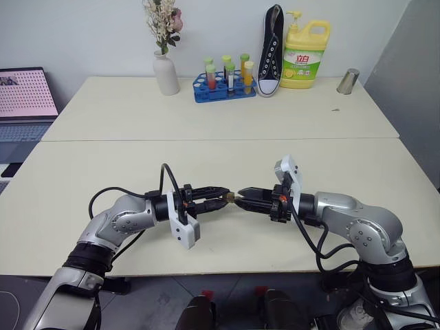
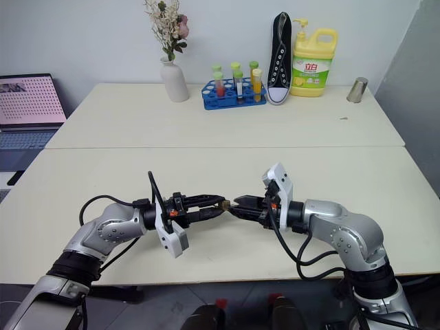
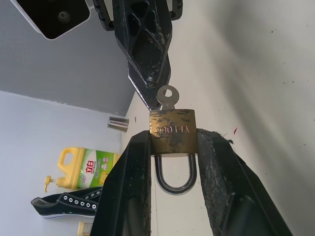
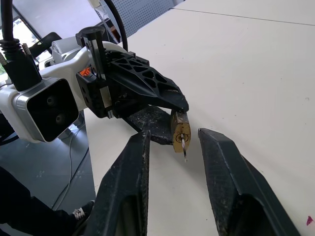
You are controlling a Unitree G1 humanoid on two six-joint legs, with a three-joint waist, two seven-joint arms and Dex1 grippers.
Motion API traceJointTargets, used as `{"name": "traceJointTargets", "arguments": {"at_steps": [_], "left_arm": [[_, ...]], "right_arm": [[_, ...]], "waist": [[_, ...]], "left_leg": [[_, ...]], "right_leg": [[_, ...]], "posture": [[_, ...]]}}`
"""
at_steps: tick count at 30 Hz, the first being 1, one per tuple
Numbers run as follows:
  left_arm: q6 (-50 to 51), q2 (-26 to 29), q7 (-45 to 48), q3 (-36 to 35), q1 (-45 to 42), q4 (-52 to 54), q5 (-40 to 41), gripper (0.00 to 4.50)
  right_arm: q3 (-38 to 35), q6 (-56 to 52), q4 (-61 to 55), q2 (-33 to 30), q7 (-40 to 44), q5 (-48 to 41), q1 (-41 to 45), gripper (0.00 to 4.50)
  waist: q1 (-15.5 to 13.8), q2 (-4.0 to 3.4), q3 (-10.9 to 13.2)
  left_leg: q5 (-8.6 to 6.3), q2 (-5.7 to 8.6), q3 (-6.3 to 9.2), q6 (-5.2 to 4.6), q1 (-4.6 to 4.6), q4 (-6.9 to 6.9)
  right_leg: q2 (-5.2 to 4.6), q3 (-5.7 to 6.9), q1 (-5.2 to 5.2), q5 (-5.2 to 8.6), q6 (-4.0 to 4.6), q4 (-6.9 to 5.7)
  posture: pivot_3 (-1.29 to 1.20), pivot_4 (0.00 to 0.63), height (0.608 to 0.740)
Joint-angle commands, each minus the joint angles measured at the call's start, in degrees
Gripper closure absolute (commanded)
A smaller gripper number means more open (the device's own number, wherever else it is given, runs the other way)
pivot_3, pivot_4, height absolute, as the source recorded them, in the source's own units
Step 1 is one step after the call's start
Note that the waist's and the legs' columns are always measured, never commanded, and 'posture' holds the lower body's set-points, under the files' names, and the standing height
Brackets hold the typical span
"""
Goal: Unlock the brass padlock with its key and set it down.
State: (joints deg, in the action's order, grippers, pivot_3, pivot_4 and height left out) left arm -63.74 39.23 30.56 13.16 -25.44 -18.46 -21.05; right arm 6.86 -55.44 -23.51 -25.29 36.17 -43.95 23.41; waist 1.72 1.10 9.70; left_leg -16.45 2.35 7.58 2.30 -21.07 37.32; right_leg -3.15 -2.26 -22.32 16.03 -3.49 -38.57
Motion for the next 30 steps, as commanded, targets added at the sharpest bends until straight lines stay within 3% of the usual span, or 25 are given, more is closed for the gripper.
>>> {"name": "traceJointTargets", "arguments": {"at_steps": [1,19,22,25,30], "left_arm": [[0.4,0.6,-1.0,-0.2,-0.1,2.0,0.7,3.55],[1.1,0.5,-0.8,0.0,0.4,3.1,1.1,3.55],[1.4,0.4,-0.8,0.0,0.4,3.3,1.0,3.55],[1.5,0.4,-0.8,0.0,0.5,3.5,1.0,3.55],[1.9,0.5,-0.8,0.0,0.9,4.1,1.2,3.55]], "right_arm": [[-0.4,0.4,-0.8,0.2,0.1,-0.2,0.8,2.84],[0.3,0.0,-0.2,0.5,-0.2,0.8,0.9,2.84],[0.4,0.0,-0.2,0.4,0.0,0.9,0.9,3.38],[0.1,-0.2,0.1,0.5,-0.2,0.7,1.1,4.47],[-0.1,-0.5,-0.1,0.3,0.1,0.3,1.1,4.5]], "waist": [[0.0,0.0,0.0],[0.0,0.0,0.0],[0.0,0.0,0.0],[0.0,0.0,0.0],[0.0,0.0,0.0]], "left_leg": [[0.0,0.0,0.0,0.0,0.01,-0.04],[0.01,-0.01,-0.02,0.02,0.03,-0.28],[0.01,-0.01,-0.01,0.02,0.03,-0.29],[0.01,-0.01,-0.02,0.02,0.03,-0.29],[0.01,-0.01,-0.02,0.02,0.03,-0.3]], "right_leg": [[0.0,0.0,0.0,0.0,0.0,0.02],[-0.01,-0.01,-0.04,0.0,0.01,0.16],[-0.01,0.0,-0.04,0.0,0.01,0.17],[-0.01,0.0,-0.04,0.0,0.01,0.19],[-0.01,0.0,-0.04,0.0,0.01,0.19]], "posture": [[0.0,0.15,0.74],[0.0,0.15,0.74],[0.0,0.15,0.74],[0.0,0.15,0.74],[0.0,0.15,0.74]]}}
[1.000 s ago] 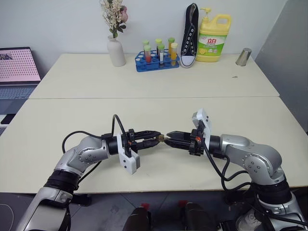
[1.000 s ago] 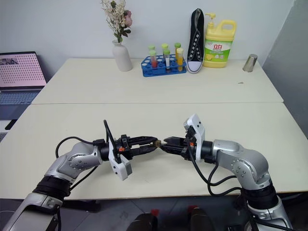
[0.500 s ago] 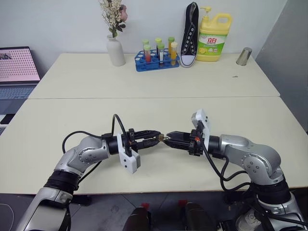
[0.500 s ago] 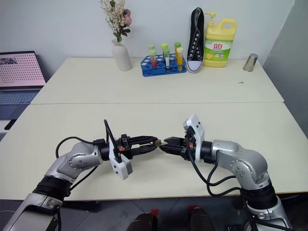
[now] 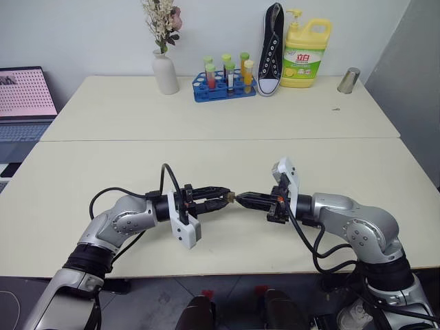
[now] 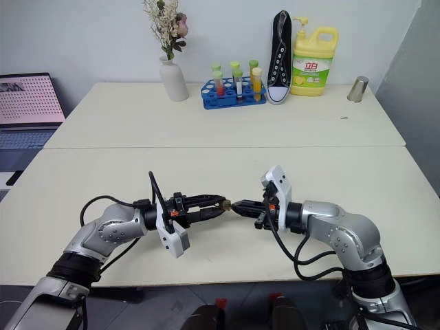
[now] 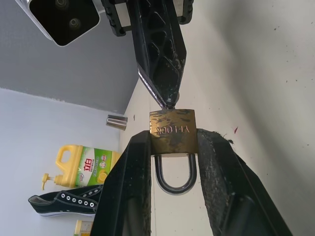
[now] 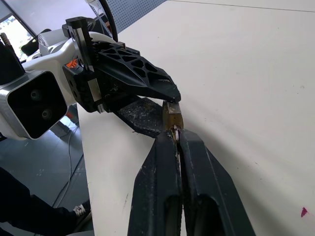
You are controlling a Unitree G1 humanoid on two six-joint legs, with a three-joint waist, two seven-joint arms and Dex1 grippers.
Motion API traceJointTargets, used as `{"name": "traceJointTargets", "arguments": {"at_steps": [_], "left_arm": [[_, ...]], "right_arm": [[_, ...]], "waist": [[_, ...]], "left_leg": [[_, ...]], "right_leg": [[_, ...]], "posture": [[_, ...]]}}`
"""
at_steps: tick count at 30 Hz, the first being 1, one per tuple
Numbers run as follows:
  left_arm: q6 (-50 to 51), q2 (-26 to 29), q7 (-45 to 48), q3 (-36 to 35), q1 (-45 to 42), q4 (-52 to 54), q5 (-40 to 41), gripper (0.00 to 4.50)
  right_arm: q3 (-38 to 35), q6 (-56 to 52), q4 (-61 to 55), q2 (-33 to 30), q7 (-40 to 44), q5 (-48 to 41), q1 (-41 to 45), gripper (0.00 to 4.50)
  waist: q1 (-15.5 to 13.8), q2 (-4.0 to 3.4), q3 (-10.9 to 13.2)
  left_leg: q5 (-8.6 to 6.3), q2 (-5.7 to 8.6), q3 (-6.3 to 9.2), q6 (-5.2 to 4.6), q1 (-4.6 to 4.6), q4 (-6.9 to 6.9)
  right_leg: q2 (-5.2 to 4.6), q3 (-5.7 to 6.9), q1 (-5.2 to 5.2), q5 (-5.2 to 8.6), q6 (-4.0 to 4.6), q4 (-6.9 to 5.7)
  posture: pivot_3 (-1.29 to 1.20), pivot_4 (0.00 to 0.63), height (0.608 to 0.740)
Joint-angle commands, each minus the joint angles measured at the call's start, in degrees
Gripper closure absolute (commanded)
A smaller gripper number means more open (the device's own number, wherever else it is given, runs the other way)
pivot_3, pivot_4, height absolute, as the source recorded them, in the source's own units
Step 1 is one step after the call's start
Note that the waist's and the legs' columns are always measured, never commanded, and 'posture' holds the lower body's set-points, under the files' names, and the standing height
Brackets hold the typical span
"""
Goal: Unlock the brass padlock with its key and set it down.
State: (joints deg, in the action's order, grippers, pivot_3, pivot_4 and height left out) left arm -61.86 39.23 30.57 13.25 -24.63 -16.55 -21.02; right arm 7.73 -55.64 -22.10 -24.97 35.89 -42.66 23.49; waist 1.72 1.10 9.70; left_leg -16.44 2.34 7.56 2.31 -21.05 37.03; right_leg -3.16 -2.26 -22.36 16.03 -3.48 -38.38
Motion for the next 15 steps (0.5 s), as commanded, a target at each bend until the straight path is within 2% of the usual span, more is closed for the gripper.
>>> {"name": "traceJointTargets", "arguments": {"at_steps": [1,7,15], "left_arm": [[0.1,0.5,-0.8,-0.1,0.1,2.3,1.1,3.55],[-0.7,0.7,-0.8,0.1,-0.1,2.2,0.3,3.55],[-2.1,1.0,-1.9,-0.2,-1.0,1.0,-2.0,3.55]], "right_arm": [[-1.1,-0.5,-1.5,0.1,0.4,-1.3,1.1,4.5],[-3.6,-5.3,-0.2,0.6,-0.3,-5.2,3.1,4.5],[-10.2,-22.6,4.4,3.1,-5.7,-16.0,7.5,4.5]], "waist": [[0.0,0.0,0.0],[0.0,0.0,0.0],[0.0,0.0,0.0]], "left_leg": [[0.0,0.0,0.0,0.0,0.0,0.0],[0.0,0.0,0.0,0.0,0.0,0.0],[0.0,-0.01,0.0,0.0,0.0,-0.01]], "right_leg": [[0.0,0.0,0.0,0.0,0.0,0.0],[0.0,0.0,0.0,0.0,0.0,0.0],[0.0,-0.01,0.0,-0.01,0.01,0.0]], "posture": [[0.0,0.15,0.74],[0.0,0.15,0.74],[0.0,0.15,0.74]]}}
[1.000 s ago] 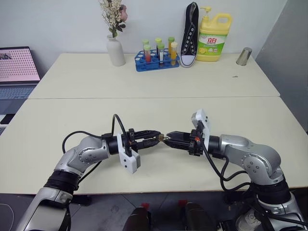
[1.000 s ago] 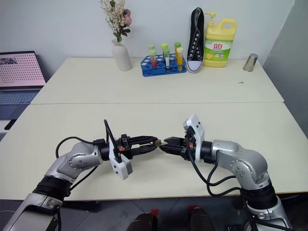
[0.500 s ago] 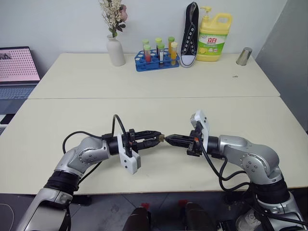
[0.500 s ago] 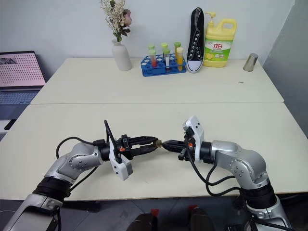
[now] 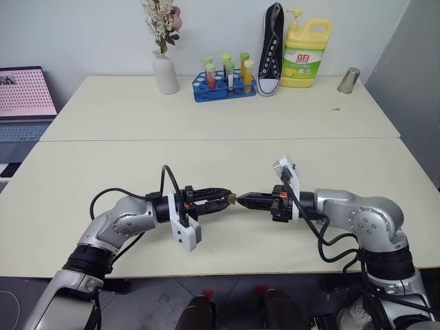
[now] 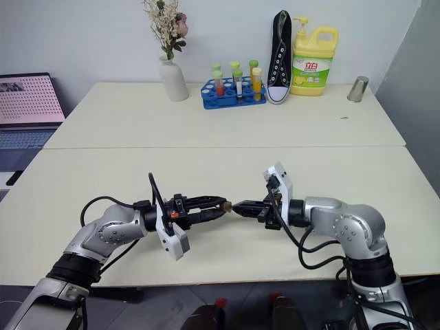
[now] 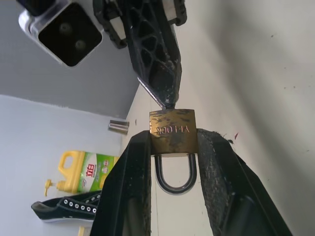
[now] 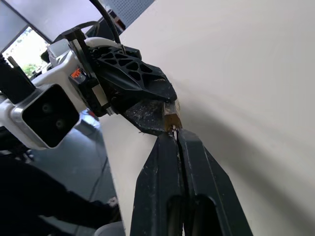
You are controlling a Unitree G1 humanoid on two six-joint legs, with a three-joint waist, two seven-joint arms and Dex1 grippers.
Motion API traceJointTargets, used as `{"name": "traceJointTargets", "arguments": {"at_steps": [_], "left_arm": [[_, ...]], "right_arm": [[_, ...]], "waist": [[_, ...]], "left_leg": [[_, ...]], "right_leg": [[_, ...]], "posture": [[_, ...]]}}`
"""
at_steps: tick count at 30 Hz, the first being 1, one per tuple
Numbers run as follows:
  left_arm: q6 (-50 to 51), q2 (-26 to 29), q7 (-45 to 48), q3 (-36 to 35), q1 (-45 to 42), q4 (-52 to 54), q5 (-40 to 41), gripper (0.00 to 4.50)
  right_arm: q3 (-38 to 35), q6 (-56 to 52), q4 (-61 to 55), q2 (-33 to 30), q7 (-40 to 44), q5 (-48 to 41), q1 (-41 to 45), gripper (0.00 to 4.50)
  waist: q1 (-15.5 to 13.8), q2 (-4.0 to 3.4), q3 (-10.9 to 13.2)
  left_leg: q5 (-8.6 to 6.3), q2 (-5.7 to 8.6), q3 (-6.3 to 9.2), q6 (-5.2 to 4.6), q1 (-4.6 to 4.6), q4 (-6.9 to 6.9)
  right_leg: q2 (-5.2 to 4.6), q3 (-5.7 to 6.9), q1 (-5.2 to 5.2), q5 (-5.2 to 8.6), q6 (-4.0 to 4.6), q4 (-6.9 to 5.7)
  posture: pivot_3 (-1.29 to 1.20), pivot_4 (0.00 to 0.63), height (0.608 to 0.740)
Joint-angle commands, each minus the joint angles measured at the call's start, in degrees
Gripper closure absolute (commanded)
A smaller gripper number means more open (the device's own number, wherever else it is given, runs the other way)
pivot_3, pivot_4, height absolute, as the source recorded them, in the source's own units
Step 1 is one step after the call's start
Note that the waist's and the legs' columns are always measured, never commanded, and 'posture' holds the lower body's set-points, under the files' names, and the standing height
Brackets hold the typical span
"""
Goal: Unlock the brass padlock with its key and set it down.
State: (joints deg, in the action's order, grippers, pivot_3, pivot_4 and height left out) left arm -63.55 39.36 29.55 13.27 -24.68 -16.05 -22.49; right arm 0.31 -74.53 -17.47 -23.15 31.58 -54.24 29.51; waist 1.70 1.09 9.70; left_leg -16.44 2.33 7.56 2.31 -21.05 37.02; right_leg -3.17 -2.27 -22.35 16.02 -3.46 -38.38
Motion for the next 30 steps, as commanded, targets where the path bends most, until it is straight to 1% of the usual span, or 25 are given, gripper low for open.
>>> {"name": "traceJointTargets", "arguments": {"at_steps": [1,8,11,22,30], "left_arm": [[-0.6,0.9,-1.1,-0.2,-1.1,0.4,-0.9,3.55],[-1.4,1.1,-3.1,-0.6,-2.0,0.0,-3.8,3.55],[-1.6,1.5,-4.3,-0.4,-2.2,-0.3,-5.2,3.55],[-2.2,2.0,-6.2,0.2,-2.8,-1.2,-6.2,3.55],[-2.9,2.0,-7.1,0.4,-3.1,-1.4,-6.9,3.55]], "right_arm": [[-3.8,-5.7,0.7,1.9,-2.3,-5.5,2.2,4.5],[-11.9,-16.7,7.1,8.8,-9.8,-9.8,6.5,4.5],[-14.3,-18.0,9.4,10.6,-13.5,-12.0,7.2,4.5],[-15.4,-18.0,13.4,11.0,-22.8,-20.7,7.6,4.5],[-15.5,-18.0,18.1,11.1,-30.1,-28.9,8.3,4.5]], "waist": [[0.0,0.0,0.0],[0.1,-0.01,0.0],[0.1,-0.01,0.0],[0.2,-0.02,0.0],[0.2,-0.02,0.0]], "left_leg": [[0.0,0.0,0.0,0.0,0.0,-0.01],[0.0,0.01,-0.01,0.0,0.0,-0.02],[0.0,0.01,-0.02,0.0,0.0,-0.01],[0.0,0.02,-0.06,-0.01,-0.01,-0.02],[0.0,0.02,-0.07,-0.01,-0.01,-0.02]], "right_leg": [[0.0,0.0,0.0,0.0,0.0,0.0],[0.0,-0.01,-0.02,0.0,0.0,-0.05],[-0.01,-0.03,-0.07,0.0,0.0,-0.11],[0.0,-0.06,-0.1,0.0,0.01,-0.15],[0.0,-0.06,-0.1,0.0,0.0,-0.16]], "posture": [[0.0,0.15,0.74],[0.0,0.15,0.74],[0.0,0.15,0.74],[0.0,0.15,0.74],[0.0,0.15,0.74]]}}
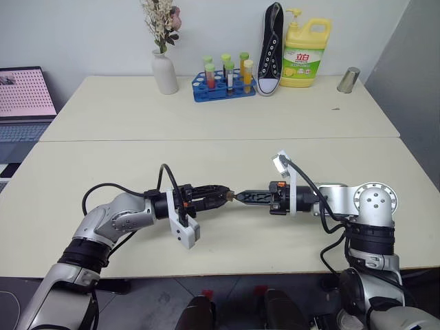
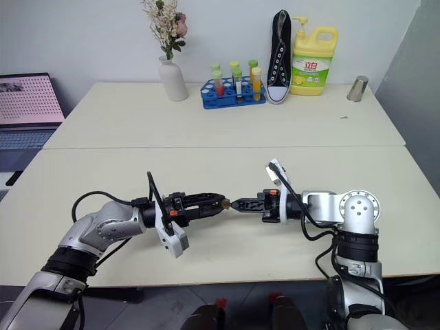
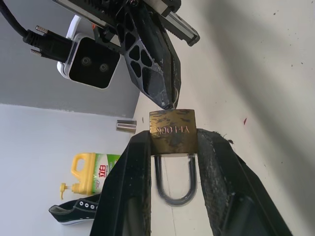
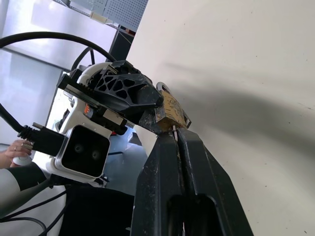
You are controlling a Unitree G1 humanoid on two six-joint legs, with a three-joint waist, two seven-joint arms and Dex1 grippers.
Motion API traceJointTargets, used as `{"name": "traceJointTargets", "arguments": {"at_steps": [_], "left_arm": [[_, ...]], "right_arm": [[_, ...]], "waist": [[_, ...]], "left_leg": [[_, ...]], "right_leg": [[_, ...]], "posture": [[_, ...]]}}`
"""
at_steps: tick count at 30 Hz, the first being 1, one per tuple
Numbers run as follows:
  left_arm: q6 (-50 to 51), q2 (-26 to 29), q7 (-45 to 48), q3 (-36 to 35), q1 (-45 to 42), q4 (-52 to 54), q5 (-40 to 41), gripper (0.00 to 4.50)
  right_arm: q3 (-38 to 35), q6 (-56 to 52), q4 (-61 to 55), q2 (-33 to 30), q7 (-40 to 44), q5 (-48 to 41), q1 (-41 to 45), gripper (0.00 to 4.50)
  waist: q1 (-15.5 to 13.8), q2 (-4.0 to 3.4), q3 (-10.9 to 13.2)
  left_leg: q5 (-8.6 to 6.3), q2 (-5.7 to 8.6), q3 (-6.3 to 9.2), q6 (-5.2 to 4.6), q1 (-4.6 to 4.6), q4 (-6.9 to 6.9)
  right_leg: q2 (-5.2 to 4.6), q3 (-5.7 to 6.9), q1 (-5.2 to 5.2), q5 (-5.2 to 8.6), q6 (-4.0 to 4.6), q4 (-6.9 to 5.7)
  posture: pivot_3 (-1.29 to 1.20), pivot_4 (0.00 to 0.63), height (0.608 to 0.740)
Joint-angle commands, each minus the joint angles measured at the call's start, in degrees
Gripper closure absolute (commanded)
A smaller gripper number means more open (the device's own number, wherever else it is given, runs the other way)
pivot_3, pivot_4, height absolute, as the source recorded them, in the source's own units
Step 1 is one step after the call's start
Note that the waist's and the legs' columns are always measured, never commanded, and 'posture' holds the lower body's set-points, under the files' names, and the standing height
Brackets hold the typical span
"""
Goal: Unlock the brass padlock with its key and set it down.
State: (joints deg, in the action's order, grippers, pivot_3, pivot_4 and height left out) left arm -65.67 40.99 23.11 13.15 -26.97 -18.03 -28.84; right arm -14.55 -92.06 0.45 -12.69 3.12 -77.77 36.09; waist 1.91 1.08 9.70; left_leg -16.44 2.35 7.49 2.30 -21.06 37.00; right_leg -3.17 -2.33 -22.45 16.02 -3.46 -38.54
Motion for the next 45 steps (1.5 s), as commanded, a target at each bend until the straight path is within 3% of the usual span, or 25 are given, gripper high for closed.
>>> {"name": "traceJointTargets", "arguments": {"at_steps": [1,10,13,17,21,25,41,45], "left_arm": [[-0.8,0.4,-0.8,0.5,-0.8,0.6,-0.7,3.55],[-0.4,0.2,-1.0,0.6,-0.3,0.7,0.0,3.55],[-0.1,0.1,-0.9,0.6,-0.1,0.9,0.4,3.55],[0.2,0.1,-0.9,0.6,-0.1,1.0,0.6,3.55],[1.2,-0.1,-1.0,0.7,0.0,1.3,1.7,3.55],[2.3,-0.3,-0.9,0.8,0.6,2.6,2.9,3.55],[2.5,-0.5,-0.2,1.5,0.4,3.2,3.8,3.55],[2.6,-0.5,-0.1,1.6,0.4,3.2,3.9,3.55]], "right_arm": [[-0.5,-0.4,0.6,0.6,-2.5,-6.4,1.8,4.5],[4.1,2.1,-3.6,-1.8,-3.2,-10.2,0.9,4.5],[5.5,3.4,-6.0,-2.8,-2.7,-8.6,0.2,3.89],[6.7,5.4,-7.7,-3.8,-1.2,-8.6,-0.8,2.53],[16.3,17.2,-20.1,-13.8,12.8,9.8,-3.1,1.17],[23.8,31.4,-25.8,-20.8,23.4,24.0,-7.3,1.17],[24.7,35.3,-23.9,-10.1,24.3,30.2,-9.5,1.17],[24.3,35.3,-23.2,-9.8,24.9,31.0,-9.5,2.14]], "waist": [[0.0,0.0,0.0],[0.0,-0.01,0.0],[0.0,-0.01,0.0],[0.0,-0.01,0.0],[0.0,-0.08,0.0],[0.0,-0.07,0.0],[-0.1,-0.07,0.0],[-0.1,-0.07,0.0]], "left_leg": [[0.0,0.0,0.0,0.0,0.0,0.0],[0.0,-0.01,-0.01,0.0,-0.01,0.0],[0.0,-0.01,0.0,-0.01,-0.02,0.0],[0.0,-0.01,0.0,-0.01,-0.02,0.0],[0.0,-0.01,0.0,-0.01,-0.11,0.02],[0.0,0.02,0.01,0.0,-0.17,0.02],[0.01,-0.01,0.02,0.01,-0.2,0.03],[0.01,0.0,0.02,0.01,-0.19,0.03]], "right_leg": [[0.0,0.0,0.0,0.0,0.0,0.0],[0.0,-0.01,-0.01,0.0,0.0,0.0],[0.0,-0.01,-0.02,0.0,0.0,-0.01],[0.01,0.0,-0.03,0.0,0.0,-0.01],[-0.02,-0.01,-0.1,0.01,-0.01,0.0],[-0.01,0.05,-0.17,0.02,-0.03,0.04],[-0.03,0.02,-0.21,0.0,-0.01,0.02],[-0.02,0.02,-0.21,0.01,-0.01,0.01]], "posture": [[0.0,0.15,0.74],[0.0,0.15,0.74],[0.0,0.15,0.74],[0.0,0.15,0.74],[0.0,0.15,0.74],[0.0,0.15,0.74],[0.0,0.15,0.74],[0.0,0.15,0.74]]}}
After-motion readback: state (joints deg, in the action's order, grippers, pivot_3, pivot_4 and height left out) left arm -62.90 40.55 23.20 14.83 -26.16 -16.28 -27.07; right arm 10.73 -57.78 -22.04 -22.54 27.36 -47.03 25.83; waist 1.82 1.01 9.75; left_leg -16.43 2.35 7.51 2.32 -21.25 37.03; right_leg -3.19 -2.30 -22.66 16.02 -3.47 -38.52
